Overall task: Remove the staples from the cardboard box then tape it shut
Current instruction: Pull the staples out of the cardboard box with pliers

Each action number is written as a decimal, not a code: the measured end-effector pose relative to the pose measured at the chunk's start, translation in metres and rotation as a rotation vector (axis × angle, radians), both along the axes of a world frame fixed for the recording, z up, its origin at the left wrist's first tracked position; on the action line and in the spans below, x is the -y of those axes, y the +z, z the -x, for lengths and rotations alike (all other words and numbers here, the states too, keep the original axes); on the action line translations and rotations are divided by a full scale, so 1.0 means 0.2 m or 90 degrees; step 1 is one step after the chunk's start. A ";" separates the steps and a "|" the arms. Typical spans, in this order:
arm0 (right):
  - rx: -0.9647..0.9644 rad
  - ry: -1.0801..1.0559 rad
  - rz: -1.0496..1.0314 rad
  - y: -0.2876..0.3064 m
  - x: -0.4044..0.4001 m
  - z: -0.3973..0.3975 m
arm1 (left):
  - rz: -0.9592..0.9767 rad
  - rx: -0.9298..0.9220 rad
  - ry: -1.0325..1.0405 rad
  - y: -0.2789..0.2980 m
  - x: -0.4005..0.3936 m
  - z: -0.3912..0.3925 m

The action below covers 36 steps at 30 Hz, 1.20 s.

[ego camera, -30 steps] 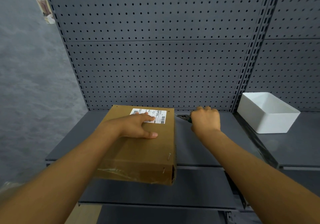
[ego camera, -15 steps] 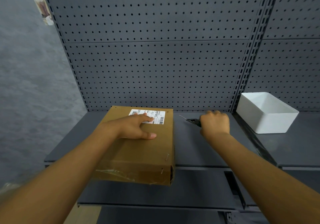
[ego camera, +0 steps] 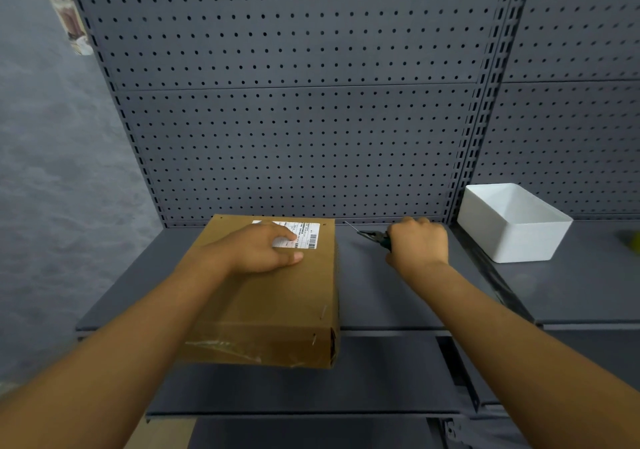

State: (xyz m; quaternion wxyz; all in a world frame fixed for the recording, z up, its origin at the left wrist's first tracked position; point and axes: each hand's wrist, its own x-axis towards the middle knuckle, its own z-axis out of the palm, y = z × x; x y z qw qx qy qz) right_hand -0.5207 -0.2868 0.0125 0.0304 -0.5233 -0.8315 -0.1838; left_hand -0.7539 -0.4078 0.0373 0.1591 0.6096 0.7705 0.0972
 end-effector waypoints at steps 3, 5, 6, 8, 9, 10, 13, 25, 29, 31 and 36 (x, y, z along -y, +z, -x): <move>-0.026 0.003 -0.003 0.03 0.03 0.01 | -0.094 -0.081 0.018 -0.01 -0.01 -0.03; -0.047 0.005 -0.007 0.04 0.05 0.02 | -0.137 -0.158 0.017 0.01 -0.01 -0.06; -0.055 0.005 -0.009 0.05 0.06 0.02 | -0.153 -0.191 0.013 0.03 -0.01 -0.08; -0.070 0.004 -0.018 0.07 0.08 0.01 | -0.168 -0.237 -0.007 0.04 -0.02 -0.10; -0.080 0.005 -0.021 0.08 0.09 0.00 | -0.164 -0.246 -0.021 0.05 -0.04 -0.11; -0.090 0.006 -0.023 0.09 0.10 -0.01 | -0.158 -0.248 -0.035 0.05 -0.05 -0.12; -0.129 0.009 -0.029 0.13 0.12 -0.08 | -0.163 -0.248 -0.065 0.07 -0.10 -0.17; -0.244 -0.036 -0.026 0.26 -0.08 -0.61 | -0.240 -0.406 -0.178 0.19 -0.44 -0.71; -0.234 -0.033 -0.009 0.28 -0.24 -0.83 | -0.258 -0.441 -0.180 0.17 -0.61 -0.94; -0.231 -0.045 -0.013 0.29 -0.34 -0.96 | -0.254 -0.454 -0.180 0.17 -0.69 -1.05; -0.233 -0.068 0.013 0.26 -0.56 -1.23 | -0.236 -0.462 -0.163 0.14 -0.89 -1.30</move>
